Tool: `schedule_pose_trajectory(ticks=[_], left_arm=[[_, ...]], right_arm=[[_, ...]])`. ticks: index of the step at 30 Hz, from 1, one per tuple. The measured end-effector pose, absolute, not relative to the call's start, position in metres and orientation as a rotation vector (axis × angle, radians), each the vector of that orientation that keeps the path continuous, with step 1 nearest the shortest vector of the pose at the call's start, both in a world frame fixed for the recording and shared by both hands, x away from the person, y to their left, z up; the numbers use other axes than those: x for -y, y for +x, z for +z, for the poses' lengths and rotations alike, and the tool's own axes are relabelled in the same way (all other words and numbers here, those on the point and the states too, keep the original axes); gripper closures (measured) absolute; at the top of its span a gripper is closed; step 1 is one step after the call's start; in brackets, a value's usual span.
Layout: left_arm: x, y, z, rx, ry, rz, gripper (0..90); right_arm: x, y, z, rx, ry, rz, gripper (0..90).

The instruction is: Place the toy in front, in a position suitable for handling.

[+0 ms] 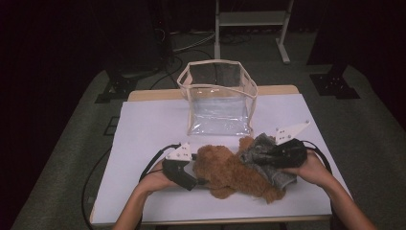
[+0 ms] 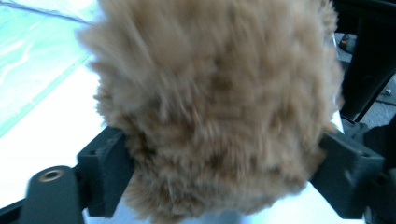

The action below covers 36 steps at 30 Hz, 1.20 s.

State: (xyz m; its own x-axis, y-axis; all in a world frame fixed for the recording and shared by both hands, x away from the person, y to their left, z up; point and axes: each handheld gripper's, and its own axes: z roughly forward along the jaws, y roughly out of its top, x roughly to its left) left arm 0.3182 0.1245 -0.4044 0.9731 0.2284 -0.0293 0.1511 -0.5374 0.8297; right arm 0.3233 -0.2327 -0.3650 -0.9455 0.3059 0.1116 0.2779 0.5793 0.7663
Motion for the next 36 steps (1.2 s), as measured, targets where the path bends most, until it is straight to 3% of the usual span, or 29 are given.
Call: schedule_pose_trajectory(ticks=[6,10,14,18,23,30,36], left_arm=[[-0.118,0.309,-0.393,-0.229,2.087,0.116,15.6],[-0.118,0.303,-0.395,-0.174,2.145,0.149,33.6],[-0.124,0.296,-0.397,-0.127,2.155,0.147,40.3],[-0.127,0.293,-0.400,-0.098,2.128,0.139,40.0],[-0.128,0.292,-0.401,-0.080,2.123,0.135,40.1],[-0.127,0.294,-0.399,-0.085,2.102,0.122,40.2],[-0.119,0.296,-0.394,-0.080,2.124,0.124,40.3]], right_arm=[[0.224,0.299,-0.367,-2.797,0.401,1.310,80.9],[0.222,0.294,-0.363,-2.829,0.327,1.284,80.8],[0.240,0.307,-0.348,-2.750,0.423,1.324,80.8],[0.251,0.330,-0.344,-2.704,0.539,1.311,80.7],[0.236,0.325,-0.349,-2.751,0.467,1.298,80.6],[0.271,0.321,-0.359,-2.726,0.587,1.326,80.6],[0.268,0.306,-0.327,-2.662,0.476,1.388,80.5]])
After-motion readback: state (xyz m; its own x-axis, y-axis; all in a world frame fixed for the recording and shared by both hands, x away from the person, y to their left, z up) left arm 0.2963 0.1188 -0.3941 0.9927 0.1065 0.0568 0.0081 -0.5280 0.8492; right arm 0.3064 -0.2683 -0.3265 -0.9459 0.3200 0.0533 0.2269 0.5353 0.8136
